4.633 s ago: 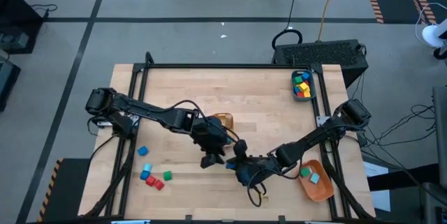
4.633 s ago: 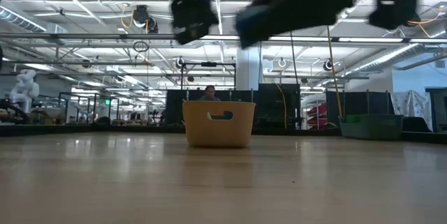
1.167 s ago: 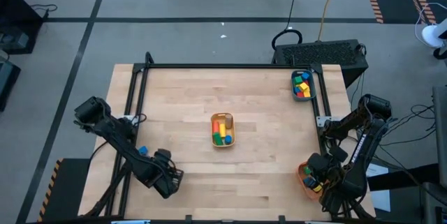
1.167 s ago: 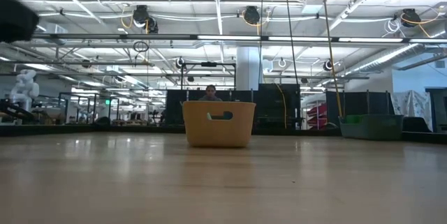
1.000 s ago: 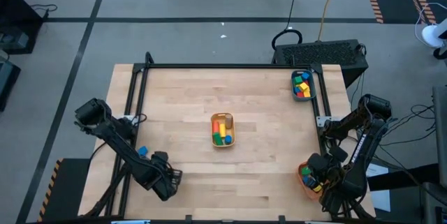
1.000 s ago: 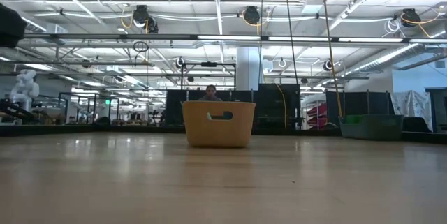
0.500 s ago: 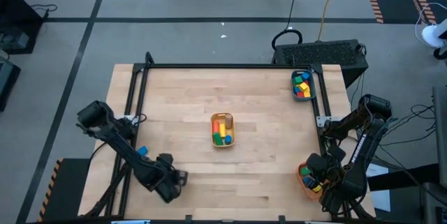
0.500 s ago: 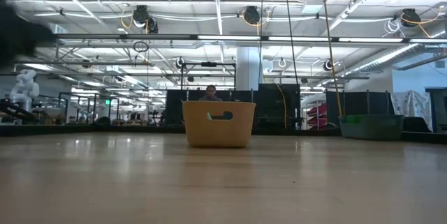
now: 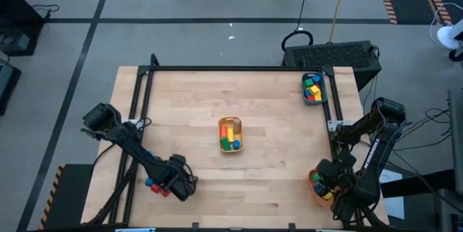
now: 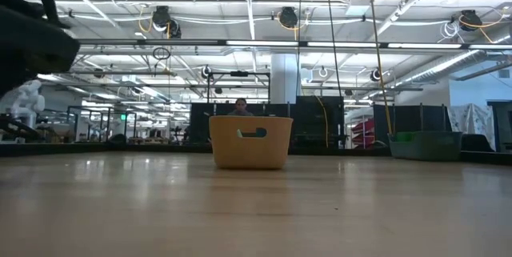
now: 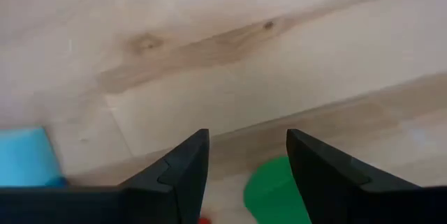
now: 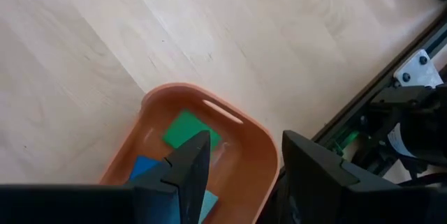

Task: Sort blocks by size
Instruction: Put the green half-circle block into the orange bin

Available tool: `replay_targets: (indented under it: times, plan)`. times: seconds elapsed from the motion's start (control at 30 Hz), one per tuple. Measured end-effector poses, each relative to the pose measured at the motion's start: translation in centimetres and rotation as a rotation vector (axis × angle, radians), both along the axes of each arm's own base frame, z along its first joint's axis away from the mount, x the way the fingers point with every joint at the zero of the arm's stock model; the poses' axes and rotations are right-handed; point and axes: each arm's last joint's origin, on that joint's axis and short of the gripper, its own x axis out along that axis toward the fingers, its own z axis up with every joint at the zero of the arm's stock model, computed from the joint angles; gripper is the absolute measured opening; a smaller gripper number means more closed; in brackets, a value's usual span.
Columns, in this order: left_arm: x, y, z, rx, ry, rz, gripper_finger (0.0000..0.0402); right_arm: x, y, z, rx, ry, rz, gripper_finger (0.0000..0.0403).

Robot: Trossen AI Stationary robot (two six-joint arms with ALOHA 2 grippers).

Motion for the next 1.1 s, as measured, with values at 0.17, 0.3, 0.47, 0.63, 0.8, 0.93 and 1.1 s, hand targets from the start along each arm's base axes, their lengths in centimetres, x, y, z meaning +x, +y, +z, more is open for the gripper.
replay_targets:
  times: [0.17, 0.3, 0.47, 0.63, 0.8, 0.93, 1.1]
  plan:
    - [0.1, -0.1, 0.5, 0.004, -0.016, -0.148, 0.0193, 0.0, 0.0, 0.0, -0.001, 0.001, 0.004, 0.0164]
    - [0.8, 0.1, 1.3, 0.052, -0.049, -0.333, 0.0193, 0.0, 0.0, 0.0, -0.001, -0.001, 0.0, 0.0164]
    - [1.8, 0.4, 2.1, 0.048, -0.083, -0.583, 0.0193, 0.0, 0.0, 0.0, 0.005, -0.006, -0.009, 0.0164]
    - [2.6, -0.5, 2.6, -0.042, -0.156, -0.864, 0.0194, 0.0, 0.1, 0.0, 0.008, -0.005, -0.011, 0.0164]
    - [2.5, -1.0, 2.7, -0.022, -0.2, -1.13, 0.0194, 0.0, 0.0, 0.0, 0.005, -0.011, -0.008, 0.0164]
    - [2.8, -0.6, 2.7, -0.021, -0.196, -1.096, 0.0194, 0.0, 0.1, 0.0, 0.007, -0.012, -0.007, 0.0164]
    - [2.6, -0.9, 2.7, -0.041, -0.193, -1.101, 0.0194, 0.0, 0.1, 0.0, 0.007, -0.012, -0.006, 0.0164]
